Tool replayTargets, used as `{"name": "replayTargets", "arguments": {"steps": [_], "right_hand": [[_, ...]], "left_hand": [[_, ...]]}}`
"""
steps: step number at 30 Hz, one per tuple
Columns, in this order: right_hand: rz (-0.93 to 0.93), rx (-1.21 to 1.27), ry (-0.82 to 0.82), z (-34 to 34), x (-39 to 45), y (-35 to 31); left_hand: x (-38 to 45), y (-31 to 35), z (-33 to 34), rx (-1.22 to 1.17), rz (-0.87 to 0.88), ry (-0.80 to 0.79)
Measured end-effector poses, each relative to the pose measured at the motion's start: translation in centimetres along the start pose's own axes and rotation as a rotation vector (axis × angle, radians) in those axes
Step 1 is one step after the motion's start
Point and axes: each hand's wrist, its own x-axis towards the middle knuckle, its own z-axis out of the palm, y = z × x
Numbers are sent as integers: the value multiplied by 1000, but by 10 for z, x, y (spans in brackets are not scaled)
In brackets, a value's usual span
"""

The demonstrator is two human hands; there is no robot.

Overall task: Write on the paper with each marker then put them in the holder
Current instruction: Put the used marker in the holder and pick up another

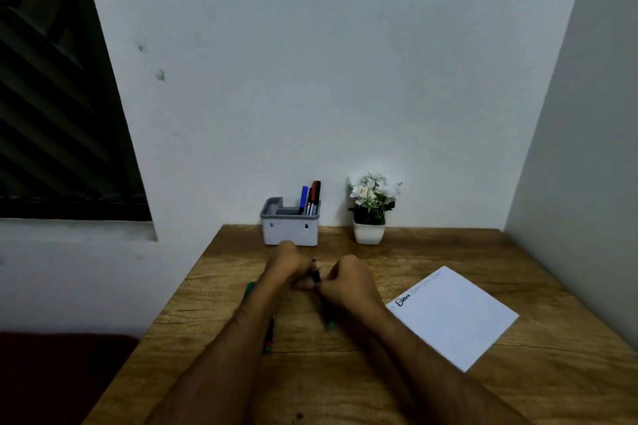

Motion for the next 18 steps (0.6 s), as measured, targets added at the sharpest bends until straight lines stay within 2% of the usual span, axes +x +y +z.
{"name": "replayTargets", "arguments": {"steps": [2, 4, 10, 13, 16, 18], "right_hand": [[46, 56, 24, -6, 2, 7], [109, 145, 62, -11, 4, 15], [141, 283, 107, -19, 6, 32], [220, 344, 110, -29, 7, 29], [301, 422, -58, -44, 5, 33], [347, 449, -149, -52, -4, 40]], "left_hand": [[-3, 4, 4, -267, -17, -73], [-7, 8, 11, -429, -34, -113], [-14, 26, 32, -687, -97, -239], [-13, 30, 47, -912, -177, -307], [-2, 29, 43, -1257, -230, -257], [10, 26, 26, -1260, -188, -123]]}}
